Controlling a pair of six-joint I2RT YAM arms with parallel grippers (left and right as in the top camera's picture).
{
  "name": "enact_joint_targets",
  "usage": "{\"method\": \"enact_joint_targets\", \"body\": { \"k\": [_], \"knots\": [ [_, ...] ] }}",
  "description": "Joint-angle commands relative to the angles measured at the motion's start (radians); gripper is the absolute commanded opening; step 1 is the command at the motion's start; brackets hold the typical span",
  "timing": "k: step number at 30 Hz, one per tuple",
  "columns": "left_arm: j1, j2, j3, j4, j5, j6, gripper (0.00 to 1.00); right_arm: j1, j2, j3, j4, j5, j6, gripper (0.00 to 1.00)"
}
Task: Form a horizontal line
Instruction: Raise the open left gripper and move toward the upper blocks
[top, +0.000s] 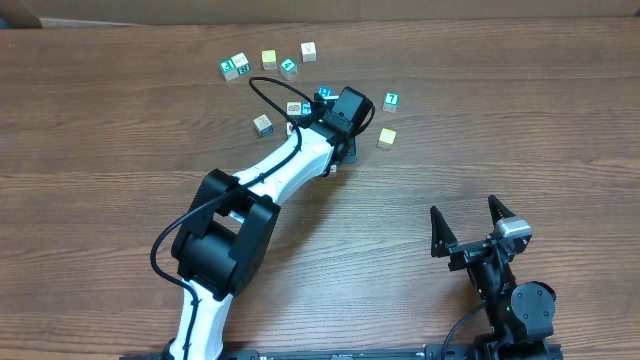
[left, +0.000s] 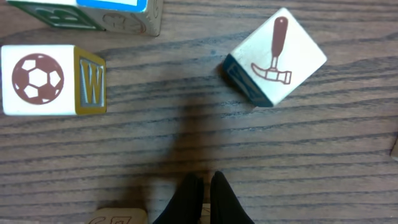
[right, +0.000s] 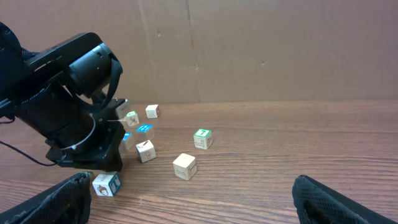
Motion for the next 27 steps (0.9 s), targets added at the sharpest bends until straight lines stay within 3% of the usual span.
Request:
{"method": "enact_joint_targets", "body": {
  "k": [1,13,20,27],
  "knots": [
    [-0.006,0.017,0.012,-0.008,-0.003,0.008,0.04,-0.002,-0.004,-0.010,0.006,0.009,-0.003,1.00],
    [-0.013,0.016,0.102,-0.006,-0.008,0.078,0.04,-0.002,-0.004,-0.010,0.006,0.009,-0.003,1.00],
    [-0.040,0.008,0.212,-0.111,-0.055,0.096,0.04,-0.002,-0.004,-0.010,0.006,0.009,-0.003,1.00],
    [-0.047,-0.005,0.212,-0.213,0.001,0.071,0.04,-0.002,-0.004,-0.010,0.006,0.009,-0.003,1.00]
  ]
}}
